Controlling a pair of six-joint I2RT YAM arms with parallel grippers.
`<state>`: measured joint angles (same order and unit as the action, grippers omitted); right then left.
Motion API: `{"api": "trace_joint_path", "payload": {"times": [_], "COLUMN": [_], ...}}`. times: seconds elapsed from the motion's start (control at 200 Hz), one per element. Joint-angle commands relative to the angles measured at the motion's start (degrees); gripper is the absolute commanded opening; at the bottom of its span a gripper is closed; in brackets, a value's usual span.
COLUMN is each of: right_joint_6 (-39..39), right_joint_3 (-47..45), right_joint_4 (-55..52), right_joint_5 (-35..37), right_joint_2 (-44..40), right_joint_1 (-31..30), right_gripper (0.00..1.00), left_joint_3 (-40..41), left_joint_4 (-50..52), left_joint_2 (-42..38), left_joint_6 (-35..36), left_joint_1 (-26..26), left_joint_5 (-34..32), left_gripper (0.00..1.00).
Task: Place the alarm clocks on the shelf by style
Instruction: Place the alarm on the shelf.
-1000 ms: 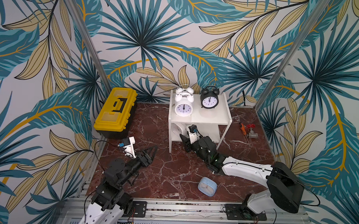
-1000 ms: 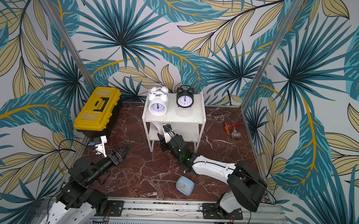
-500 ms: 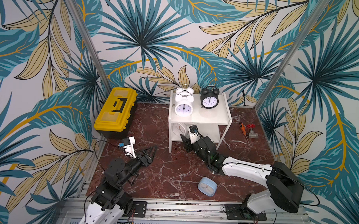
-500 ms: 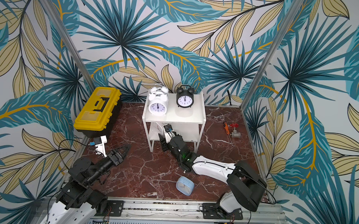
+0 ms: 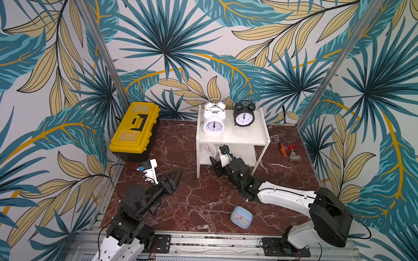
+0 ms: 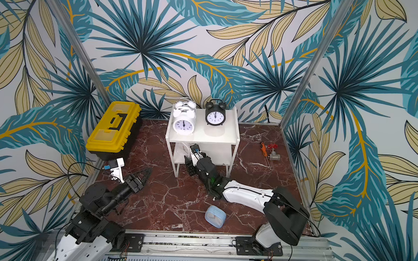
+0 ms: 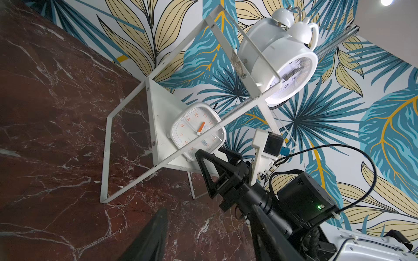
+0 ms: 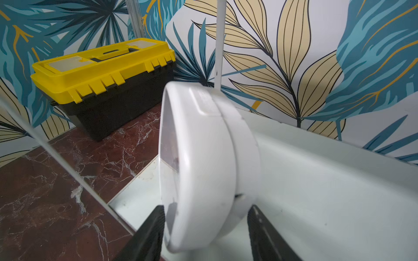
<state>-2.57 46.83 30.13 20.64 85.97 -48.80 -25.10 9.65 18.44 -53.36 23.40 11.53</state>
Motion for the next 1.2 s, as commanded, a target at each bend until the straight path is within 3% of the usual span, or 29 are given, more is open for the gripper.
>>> {"api": "trace_joint_path", "payload": {"times": [0.0,0.295,0.736,1.192], "right_joint_6": [-0.74,-1.22,-2.05,-2.61], "right_joint_3": [-1.7,-2.74,-2.28,0.83], "right_joint_4": [-0.19,-1.53,-5.19,-9.77], "right_joint_5": [2.24,3.92,4.07,2.01], "right_joint_2": [-2.58,-4.46,-5.86,-5.0], "right_joint_1": [-0.12,0.27,0.76,0.72], "right_gripper": [0.61,0.6,0.39,0.4], "left_joint_3": [0.93,0.94,0.93,0.14], "left_joint_4": [-1.03,-0.81,-0.85,0.72], "left_joint_2": [0.0,0.01,-0.07,-0.11], "left_joint_6": [0.99,1.73,2.12,3.09], "left_joint_1": [-0.43,-0.44,-0.43,-0.46], "left_joint_5": [-0.29,0.32,0.6,0.6], "left_gripper": [0.61,0.6,0.6,0.6]}}
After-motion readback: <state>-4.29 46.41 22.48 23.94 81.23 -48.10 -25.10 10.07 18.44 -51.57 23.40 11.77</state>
